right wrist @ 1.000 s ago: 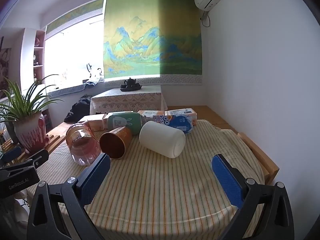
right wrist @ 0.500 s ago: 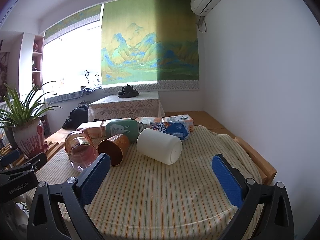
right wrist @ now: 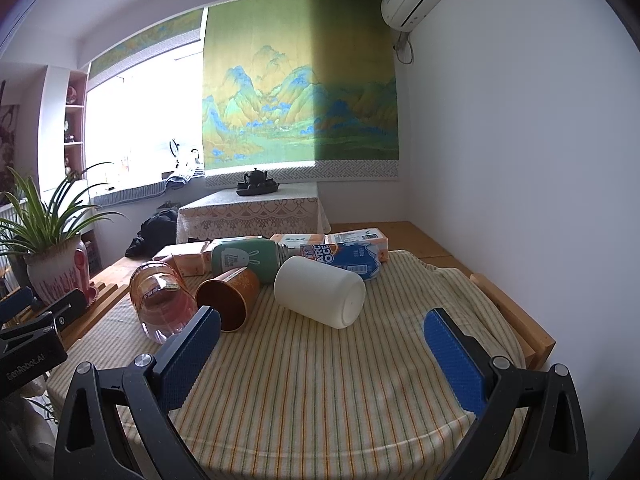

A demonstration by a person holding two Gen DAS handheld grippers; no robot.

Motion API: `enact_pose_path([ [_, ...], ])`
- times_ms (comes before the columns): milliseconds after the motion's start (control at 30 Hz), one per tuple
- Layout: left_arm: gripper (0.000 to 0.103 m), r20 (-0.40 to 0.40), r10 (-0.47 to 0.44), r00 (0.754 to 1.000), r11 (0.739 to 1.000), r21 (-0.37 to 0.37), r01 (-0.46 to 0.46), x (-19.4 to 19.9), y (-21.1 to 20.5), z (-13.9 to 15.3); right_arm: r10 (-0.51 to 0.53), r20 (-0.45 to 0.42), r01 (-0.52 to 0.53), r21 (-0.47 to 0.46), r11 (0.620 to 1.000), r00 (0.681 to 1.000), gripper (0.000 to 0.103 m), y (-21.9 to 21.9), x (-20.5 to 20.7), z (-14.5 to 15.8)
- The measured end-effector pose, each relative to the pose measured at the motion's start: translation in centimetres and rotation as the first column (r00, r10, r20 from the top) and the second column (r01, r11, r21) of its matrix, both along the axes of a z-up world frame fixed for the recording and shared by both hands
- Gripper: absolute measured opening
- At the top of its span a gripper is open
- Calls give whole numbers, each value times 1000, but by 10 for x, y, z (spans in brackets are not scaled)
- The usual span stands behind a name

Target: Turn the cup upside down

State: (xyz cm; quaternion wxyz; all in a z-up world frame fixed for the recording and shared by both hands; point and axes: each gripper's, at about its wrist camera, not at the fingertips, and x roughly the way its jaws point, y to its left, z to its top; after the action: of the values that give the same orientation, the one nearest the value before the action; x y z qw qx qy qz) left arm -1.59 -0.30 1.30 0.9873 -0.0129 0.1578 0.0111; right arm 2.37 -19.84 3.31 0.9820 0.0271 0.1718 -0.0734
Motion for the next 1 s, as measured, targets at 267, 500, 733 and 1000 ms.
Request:
enact_pose_path([
  [267, 103, 2, -12, 1000, 1000, -6, 12, 3, 1, 2, 0, -4, 0, -4, 1000, 1000, 101, 2, 2, 0],
  [500, 103, -7, -15, 1000, 1000, -10, 14, 7, 4, 1, -6, -10, 6, -3, 1000, 1000, 101, 0, 5, -1],
  [733, 103, -8, -26, 1000, 1000, -13, 26, 9, 4, 1, -2, -12, 2, -6, 1000, 1000, 101, -1, 6, -2],
  [1000, 103, -16, -35, 999, 999, -16, 34, 11, 3, 0, -3, -14, 3, -7, 1000, 1000, 101, 0, 7, -2],
])
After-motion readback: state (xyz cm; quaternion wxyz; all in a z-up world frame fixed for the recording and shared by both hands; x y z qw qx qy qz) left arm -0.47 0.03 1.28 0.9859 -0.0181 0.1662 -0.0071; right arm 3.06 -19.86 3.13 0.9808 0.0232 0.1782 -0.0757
